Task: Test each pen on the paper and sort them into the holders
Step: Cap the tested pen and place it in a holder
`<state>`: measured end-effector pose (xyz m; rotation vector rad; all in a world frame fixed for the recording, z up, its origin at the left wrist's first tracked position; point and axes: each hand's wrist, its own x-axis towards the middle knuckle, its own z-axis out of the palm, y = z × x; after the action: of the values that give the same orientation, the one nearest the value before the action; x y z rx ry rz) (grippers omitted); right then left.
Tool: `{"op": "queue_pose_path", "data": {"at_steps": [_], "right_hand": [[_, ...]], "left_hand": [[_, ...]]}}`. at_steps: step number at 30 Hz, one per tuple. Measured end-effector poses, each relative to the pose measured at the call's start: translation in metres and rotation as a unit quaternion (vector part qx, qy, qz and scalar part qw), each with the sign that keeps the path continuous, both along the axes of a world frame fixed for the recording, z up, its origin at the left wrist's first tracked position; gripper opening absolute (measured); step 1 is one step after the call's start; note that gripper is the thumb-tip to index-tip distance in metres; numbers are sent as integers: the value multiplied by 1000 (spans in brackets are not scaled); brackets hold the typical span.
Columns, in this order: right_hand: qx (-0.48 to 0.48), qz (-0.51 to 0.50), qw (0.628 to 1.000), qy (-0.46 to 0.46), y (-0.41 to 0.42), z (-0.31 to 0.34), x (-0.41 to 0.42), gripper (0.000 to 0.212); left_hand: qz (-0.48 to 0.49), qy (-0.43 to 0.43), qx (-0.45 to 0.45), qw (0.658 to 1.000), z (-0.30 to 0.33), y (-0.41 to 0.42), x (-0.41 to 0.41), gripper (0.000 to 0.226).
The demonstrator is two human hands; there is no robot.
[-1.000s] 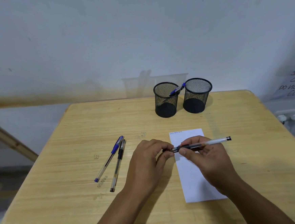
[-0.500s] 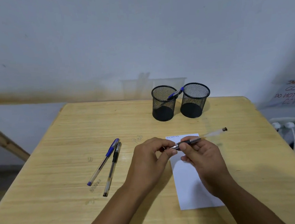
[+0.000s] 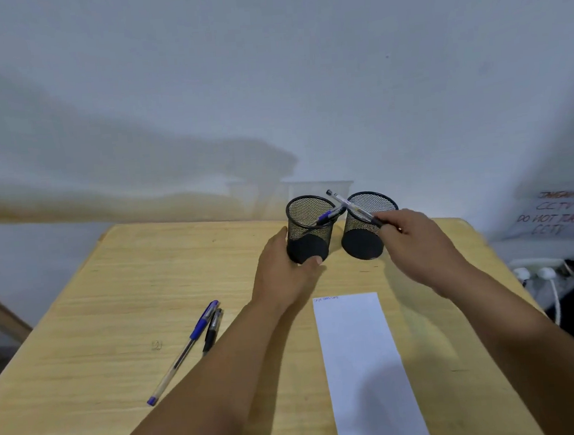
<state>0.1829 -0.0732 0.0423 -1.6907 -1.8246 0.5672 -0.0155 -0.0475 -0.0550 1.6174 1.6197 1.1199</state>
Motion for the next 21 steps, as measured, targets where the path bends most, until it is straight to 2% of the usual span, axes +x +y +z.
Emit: {"op": "queue_pose_path", "data": {"at_steps": [4, 8, 12, 16, 21], "right_hand": [[46, 32, 995, -81, 9, 12, -5, 29], [72, 41, 994, -78, 23, 13, -13, 9], [89, 54, 990, -90, 37, 18, -23, 9], [104, 70, 989, -81, 45, 18, -33, 20], [177, 50, 980, -76, 30, 6, -37, 33]], "left_hand": [[33, 23, -11, 999, -8, 13, 5, 57], [55, 32, 0, 998, -12, 12, 6, 54], [44, 26, 1, 999, -11, 11, 7, 55], [12, 8, -12, 1000, -10, 13, 1, 49], [-49, 4, -40, 998, -3, 7, -25, 51]]}}
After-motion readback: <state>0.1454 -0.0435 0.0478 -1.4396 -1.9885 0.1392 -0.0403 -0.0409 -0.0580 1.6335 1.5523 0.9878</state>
